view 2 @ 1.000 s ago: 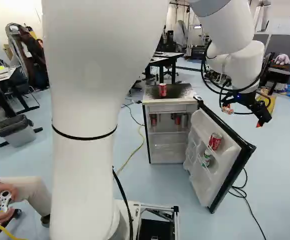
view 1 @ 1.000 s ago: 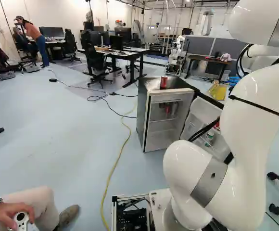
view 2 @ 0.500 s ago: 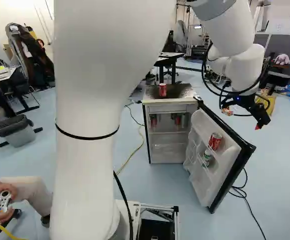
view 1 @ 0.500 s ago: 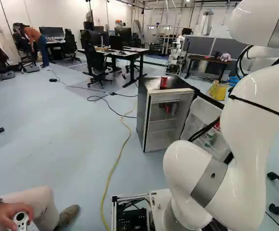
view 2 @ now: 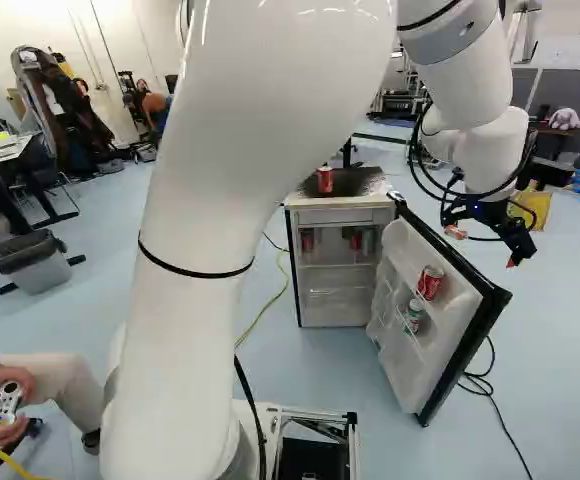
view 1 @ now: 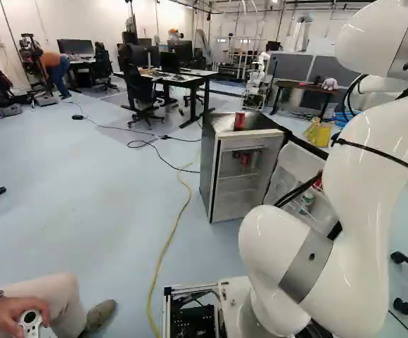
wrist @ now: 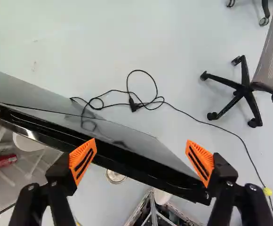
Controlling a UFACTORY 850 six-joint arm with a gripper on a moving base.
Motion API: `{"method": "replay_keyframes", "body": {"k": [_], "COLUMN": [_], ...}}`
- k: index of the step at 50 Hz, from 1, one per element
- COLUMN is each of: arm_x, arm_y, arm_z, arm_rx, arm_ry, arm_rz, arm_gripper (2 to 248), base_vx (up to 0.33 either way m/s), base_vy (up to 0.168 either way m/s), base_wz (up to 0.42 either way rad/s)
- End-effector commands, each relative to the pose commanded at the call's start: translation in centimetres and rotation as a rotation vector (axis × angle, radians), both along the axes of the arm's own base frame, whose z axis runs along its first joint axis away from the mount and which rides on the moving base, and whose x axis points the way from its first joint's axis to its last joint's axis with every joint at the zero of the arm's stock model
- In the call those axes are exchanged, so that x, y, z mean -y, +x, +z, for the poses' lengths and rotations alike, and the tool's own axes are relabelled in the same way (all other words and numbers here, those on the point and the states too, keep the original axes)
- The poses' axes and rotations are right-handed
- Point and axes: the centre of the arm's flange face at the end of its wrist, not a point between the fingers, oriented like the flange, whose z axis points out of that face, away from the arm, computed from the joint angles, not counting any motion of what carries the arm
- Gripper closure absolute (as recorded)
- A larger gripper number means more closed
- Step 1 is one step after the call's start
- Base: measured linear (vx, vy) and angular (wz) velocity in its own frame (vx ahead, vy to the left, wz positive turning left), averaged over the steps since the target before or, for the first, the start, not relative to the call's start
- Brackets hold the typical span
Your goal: Grab a drink from the fridge
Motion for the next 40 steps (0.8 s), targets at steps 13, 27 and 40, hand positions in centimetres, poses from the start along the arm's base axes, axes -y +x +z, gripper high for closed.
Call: {"method": "replay_keyframes", "body": {"k": [13,27,40], "arm_x": [0.8,1.4,1.8], "arm_y": [0.5,1.0,1.4], "arm_z": [-0.1,-0.3,-0.5], "arm_rx": [0.003,0.011,0.02], "arm_ry": [-0.004,0.028,0.071], "arm_rz": [-0.001,-0.021,-0.046], "arm_gripper": [3,3,3], "base_vx": [0.0,0.0,0.0], "base_vy": [0.0,0.0,0.0], "base_wz": [0.0,0.0,0.0]}}
